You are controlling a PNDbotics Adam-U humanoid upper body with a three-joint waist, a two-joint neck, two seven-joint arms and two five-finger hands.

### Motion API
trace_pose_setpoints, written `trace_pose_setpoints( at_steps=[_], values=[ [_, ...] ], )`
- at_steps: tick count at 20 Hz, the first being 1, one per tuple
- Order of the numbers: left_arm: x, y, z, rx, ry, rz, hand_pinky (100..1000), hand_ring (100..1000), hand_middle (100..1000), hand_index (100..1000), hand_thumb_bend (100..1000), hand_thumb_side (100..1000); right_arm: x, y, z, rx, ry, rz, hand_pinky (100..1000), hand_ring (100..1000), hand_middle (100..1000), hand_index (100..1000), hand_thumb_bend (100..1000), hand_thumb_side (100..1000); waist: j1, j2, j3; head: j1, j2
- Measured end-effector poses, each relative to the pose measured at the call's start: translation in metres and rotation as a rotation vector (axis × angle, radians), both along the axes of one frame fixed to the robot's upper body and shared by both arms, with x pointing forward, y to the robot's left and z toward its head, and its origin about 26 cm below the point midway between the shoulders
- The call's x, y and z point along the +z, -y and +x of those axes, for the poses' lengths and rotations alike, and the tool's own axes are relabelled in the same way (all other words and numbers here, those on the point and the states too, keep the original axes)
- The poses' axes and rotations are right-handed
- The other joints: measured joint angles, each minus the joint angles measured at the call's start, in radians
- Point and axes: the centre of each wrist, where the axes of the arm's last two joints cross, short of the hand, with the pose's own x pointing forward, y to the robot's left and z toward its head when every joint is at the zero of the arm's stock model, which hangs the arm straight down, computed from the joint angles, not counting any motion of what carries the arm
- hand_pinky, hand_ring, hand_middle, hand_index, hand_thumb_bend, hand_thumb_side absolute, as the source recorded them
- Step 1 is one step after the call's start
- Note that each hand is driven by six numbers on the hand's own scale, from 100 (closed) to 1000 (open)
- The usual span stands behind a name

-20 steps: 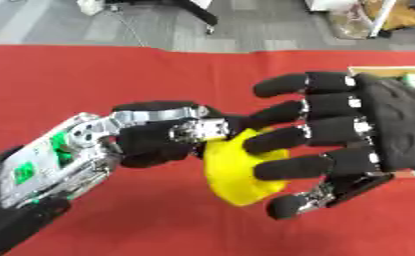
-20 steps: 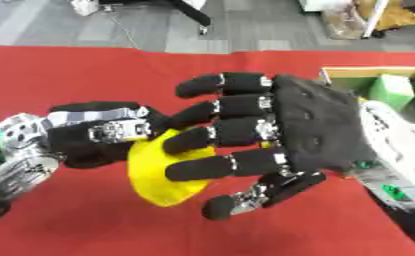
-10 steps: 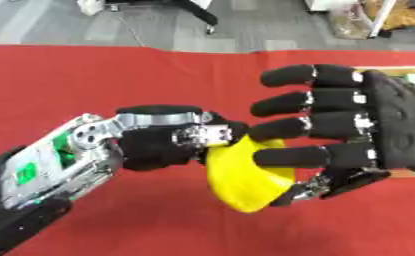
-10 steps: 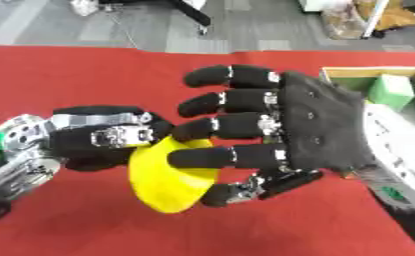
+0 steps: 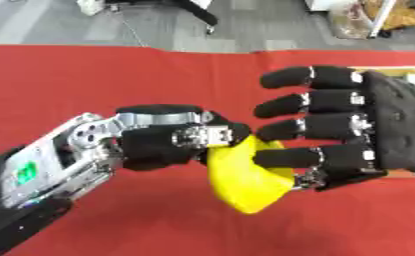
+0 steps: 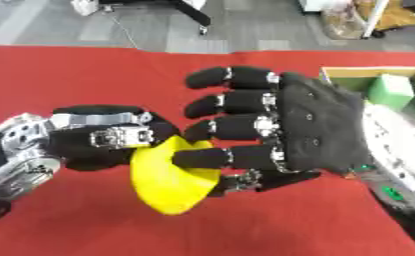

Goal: Pick up the objects with one hand, pass them to the other hand, and then place them into the box on the other side of the table.

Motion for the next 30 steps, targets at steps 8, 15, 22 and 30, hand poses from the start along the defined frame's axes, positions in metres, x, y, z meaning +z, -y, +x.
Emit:
trace_pose_setpoints(
  at_steps=[8, 15, 22, 30],
  values=[
    [-0.001, 0.001, 0.0, 0.006, 0.004, 0.011, 602, 469, 424, 564, 100, 794, -0.004, -0.002, -0.002, 0.041, -0.062, 0.015, 719, 569, 440, 475, 244, 100, 0.0, 0.0, -0.002, 0.0, 0.0],
    [-0.001, -0.001, 0.0, 0.04, 0.019, 0.047, 645, 510, 479, 619, 100, 890, -0.006, -0.002, -0.002, 0.108, -0.155, 0.03, 678, 532, 379, 460, 100, 100, 0.0, 0.0, -0.004, 0.001, 0.0],
    [-0.003, -0.002, 0.001, 0.102, 0.037, 0.077, 666, 543, 513, 654, 100, 949, -0.006, 0.0, -0.001, 0.167, -0.258, 0.037, 644, 507, 344, 451, 100, 100, 0.0, 0.0, -0.008, 0.002, 0.0],
    [-0.01, -0.014, 0.021, 0.222, 0.095, 0.067, 686, 583, 553, 691, 100, 1000, 0.0, 0.01, 0.002, 0.187, -0.36, 0.05, 613, 486, 325, 442, 100, 100, 0.0, 0.0, -0.012, 0.002, 0.0]
  ],
)
